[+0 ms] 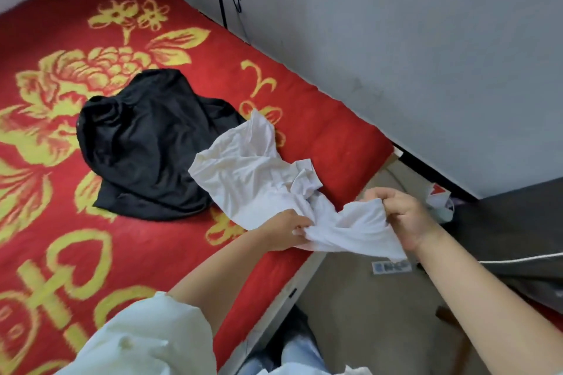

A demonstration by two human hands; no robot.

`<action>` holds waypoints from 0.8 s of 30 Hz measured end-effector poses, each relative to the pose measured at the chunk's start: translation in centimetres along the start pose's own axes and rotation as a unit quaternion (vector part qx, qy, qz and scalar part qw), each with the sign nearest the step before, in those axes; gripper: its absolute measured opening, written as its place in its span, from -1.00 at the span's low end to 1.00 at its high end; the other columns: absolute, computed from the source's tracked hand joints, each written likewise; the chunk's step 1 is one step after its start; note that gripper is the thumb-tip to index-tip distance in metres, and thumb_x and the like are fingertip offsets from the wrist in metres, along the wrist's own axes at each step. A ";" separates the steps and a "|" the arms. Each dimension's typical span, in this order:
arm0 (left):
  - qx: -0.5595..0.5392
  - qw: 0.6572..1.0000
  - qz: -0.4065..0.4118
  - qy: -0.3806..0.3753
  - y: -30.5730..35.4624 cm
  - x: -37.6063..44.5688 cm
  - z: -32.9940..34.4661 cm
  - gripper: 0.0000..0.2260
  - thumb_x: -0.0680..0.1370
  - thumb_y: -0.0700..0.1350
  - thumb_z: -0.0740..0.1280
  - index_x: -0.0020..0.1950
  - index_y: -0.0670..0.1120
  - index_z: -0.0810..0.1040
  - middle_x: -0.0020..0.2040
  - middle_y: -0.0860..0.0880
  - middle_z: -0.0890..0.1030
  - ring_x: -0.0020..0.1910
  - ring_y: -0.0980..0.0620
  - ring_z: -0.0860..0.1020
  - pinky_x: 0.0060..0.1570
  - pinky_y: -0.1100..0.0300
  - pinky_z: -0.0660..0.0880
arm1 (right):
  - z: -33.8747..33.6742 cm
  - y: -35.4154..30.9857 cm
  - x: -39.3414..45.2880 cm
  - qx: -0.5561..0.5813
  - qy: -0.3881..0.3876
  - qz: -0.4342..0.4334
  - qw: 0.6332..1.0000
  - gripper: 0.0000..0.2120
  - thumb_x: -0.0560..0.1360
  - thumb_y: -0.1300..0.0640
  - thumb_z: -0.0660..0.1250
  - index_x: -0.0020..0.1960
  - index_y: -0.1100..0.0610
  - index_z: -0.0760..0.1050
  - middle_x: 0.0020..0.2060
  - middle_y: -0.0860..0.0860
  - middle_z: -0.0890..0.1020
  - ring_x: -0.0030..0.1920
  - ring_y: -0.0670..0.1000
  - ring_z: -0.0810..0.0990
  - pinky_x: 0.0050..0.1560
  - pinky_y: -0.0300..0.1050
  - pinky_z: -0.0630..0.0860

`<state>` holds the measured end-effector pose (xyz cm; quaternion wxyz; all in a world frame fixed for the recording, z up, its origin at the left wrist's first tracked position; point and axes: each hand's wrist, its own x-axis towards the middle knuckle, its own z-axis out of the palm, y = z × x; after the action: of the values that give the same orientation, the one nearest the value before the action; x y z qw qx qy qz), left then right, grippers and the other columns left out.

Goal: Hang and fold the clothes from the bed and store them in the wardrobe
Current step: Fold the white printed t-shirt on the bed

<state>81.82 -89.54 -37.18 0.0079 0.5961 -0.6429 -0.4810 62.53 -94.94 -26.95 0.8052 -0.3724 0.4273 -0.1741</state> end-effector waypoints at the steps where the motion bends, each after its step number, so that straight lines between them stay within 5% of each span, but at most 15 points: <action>1: 0.002 1.000 -0.001 0.020 0.1 0.1 0.4 -0.86 0.53 -0.14 0.30 0.07 -0.12 0.53 0.00 -0.11 0.47 0.00 -0.03 0.41 -0.10 0.28 0.26 | -0.2 0.0 -0.3 0.000 0.004 0.009 1.000 -0.83 0.08 0.31 0.19 -0.63 0.11 0.34 -0.62 0.00 0.32 -0.59 -0.07 0.28 -0.53 -0.31 0.21; 3: 0.010 0.998 -0.026 0.065 -0.3 -0.2 0.4 -0.88 0.53 -0.12 0.30 -0.13 -0.16 0.47 -0.05 -0.15 0.52 -0.07 -0.07 0.43 -0.18 0.24 0.23 | -1.2 0.3 -0.4 -0.034 0.044 0.039 0.998 -0.75 0.19 0.36 0.14 -0.59 0.11 0.34 -0.61 -0.01 0.32 -0.57 -0.08 0.28 -0.53 -0.29 0.23; 8: 0.055 0.966 -0.113 0.224 -4.8 -4.2 -4.1 -0.84 0.52 -0.21 0.23 -0.08 -0.28 0.54 -0.07 -0.05 0.43 -0.06 -0.06 0.49 -0.24 0.21 0.27 | 0.2 0.9 4.0 -0.172 0.199 0.094 0.960 -0.69 0.46 0.46 0.03 -0.39 0.20 0.29 -0.56 0.03 0.40 -0.45 0.00 0.33 -0.48 -0.24 0.27; 12: -0.205 0.912 -0.039 0.354 -4.4 -9.7 -10.5 -0.75 0.34 -0.18 0.29 -0.17 -0.35 0.61 -0.09 -0.01 0.54 -0.09 0.08 0.48 -0.17 0.34 0.37 | 5.9 -2.4 8.0 -0.080 0.247 0.082 0.962 -0.71 0.56 0.34 0.05 -0.30 0.14 0.33 -0.39 0.05 0.40 -0.41 -0.02 0.38 -0.53 -0.29 0.41; 15: -0.269 0.899 0.011 0.345 -2.6 -14.7 -14.7 -0.69 0.13 -0.09 0.26 -0.43 -0.38 0.44 -0.51 0.07 0.36 -0.51 0.16 0.30 -0.46 0.30 0.21 | 9.9 -6.9 8.9 -0.012 0.218 0.022 0.976 -0.69 0.49 0.39 0.01 -0.33 0.19 0.38 -0.52 0.07 0.40 -0.61 -0.03 0.38 -0.61 -0.41 0.32; 18: -0.265 0.911 0.015 0.317 -1.8 -20.6 -16.9 -0.84 0.08 0.00 0.25 -0.58 -0.04 0.31 -0.58 0.15 0.24 -0.59 0.20 0.17 -0.49 0.29 0.08 | 14.4 -10.2 8.7 -0.116 0.153 -0.052 0.980 -0.68 0.45 0.44 -0.03 -0.35 0.18 0.35 -0.56 0.07 0.38 -0.74 -0.08 0.29 -0.62 -0.46 0.20; 21: -0.211 0.933 -0.045 0.290 -1.9 -24.8 -17.4 -0.75 0.14 0.04 0.25 -0.30 -0.08 0.37 -0.38 0.07 0.36 -0.43 0.13 0.31 -0.37 0.24 0.24 | 17.4 -11.0 8.6 -0.187 0.074 -0.075 0.977 -0.67 0.44 0.48 -0.06 -0.28 0.17 0.35 -0.44 0.08 0.39 -0.72 -0.11 0.34 -0.65 -0.44 0.21; 24: -0.139 0.962 -0.145 0.184 -2.7 -27.0 -16.6 -0.83 0.47 -0.13 0.27 0.06 -0.02 0.47 -0.11 0.09 0.49 -0.17 0.17 0.45 -0.14 0.30 0.39 | 19.6 -10.4 8.9 -0.244 0.030 -0.071 0.967 -0.65 0.40 0.50 -0.07 -0.30 0.20 0.38 -0.41 0.09 0.38 -0.68 -0.08 0.35 -0.64 -0.41 0.24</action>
<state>101.34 -78.33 -14.74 0.1389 0.7541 -0.4640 -0.4434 84.05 -98.36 -17.14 0.6624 -0.5819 0.4529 -0.1325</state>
